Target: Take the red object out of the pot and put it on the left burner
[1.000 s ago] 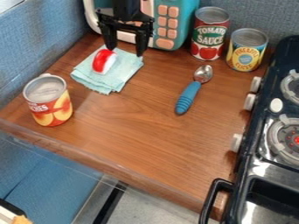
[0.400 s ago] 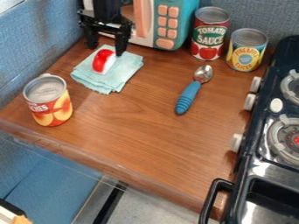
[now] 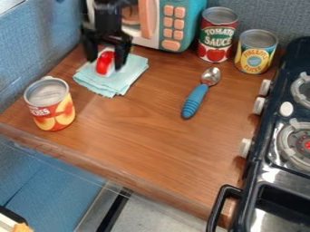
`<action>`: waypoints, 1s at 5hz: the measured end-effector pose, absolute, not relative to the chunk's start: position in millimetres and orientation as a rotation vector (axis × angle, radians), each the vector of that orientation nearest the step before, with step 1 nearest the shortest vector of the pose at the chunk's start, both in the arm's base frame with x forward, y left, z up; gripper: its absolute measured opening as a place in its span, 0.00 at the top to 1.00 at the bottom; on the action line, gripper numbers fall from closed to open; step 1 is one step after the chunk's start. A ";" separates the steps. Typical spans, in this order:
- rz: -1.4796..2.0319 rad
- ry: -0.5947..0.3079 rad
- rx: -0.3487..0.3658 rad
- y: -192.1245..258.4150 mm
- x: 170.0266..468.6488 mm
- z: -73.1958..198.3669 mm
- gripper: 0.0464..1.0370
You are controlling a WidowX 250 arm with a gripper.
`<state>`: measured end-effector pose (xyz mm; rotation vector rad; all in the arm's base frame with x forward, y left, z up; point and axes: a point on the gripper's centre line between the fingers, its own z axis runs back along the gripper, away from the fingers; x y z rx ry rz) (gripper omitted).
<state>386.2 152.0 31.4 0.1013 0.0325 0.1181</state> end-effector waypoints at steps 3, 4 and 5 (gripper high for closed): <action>0.122 -0.004 0.082 148.6 389.8 33.5 0.47; 0.122 -0.075 0.048 133.5 394.0 59.0 0.47; 0.087 -0.099 -0.008 92.6 388.0 77.2 0.47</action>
